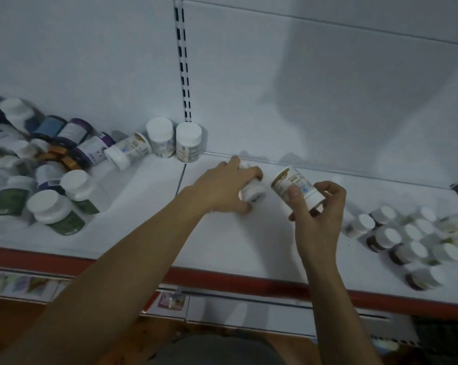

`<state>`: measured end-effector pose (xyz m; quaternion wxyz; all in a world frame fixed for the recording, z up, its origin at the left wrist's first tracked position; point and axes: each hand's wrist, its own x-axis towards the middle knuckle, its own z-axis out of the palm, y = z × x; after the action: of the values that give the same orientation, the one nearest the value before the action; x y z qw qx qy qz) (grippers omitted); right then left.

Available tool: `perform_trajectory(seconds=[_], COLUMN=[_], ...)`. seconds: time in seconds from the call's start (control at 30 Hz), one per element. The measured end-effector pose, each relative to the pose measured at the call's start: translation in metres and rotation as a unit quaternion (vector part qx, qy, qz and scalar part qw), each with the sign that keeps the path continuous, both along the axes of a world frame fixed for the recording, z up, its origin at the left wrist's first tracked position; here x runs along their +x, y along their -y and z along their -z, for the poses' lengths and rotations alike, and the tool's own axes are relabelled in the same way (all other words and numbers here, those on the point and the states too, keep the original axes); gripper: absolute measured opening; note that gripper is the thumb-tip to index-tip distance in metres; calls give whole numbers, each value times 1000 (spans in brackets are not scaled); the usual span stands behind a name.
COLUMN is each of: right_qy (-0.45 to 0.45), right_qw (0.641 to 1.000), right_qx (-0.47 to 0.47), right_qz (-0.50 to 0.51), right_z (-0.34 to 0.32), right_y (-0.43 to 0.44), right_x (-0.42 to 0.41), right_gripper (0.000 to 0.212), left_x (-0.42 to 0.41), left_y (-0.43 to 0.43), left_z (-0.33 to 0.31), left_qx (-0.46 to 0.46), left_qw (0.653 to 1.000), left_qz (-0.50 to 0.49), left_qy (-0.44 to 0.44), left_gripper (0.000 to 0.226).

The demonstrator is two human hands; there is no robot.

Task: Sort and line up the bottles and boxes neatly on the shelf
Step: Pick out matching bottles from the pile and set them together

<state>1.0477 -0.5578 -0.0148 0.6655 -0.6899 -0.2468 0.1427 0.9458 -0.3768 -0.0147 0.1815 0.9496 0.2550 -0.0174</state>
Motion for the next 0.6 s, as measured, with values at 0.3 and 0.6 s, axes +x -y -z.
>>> perform_trajectory(seconds=[0.3, 0.6], right_qy=[14, 192], right_qw=[992, 862], right_qx=[37, 45], right_qz=[-118, -467], right_z=[-48, -104], right_y=[-86, -200], right_x=[-44, -180], right_gripper=[58, 60], left_x=[-128, -298], left_y=[7, -13], left_z=[-84, -101], left_qx=[-482, -510], left_qw=[611, 295], left_qz=[-339, -322], left_qy=[528, 741], left_gripper=[28, 62])
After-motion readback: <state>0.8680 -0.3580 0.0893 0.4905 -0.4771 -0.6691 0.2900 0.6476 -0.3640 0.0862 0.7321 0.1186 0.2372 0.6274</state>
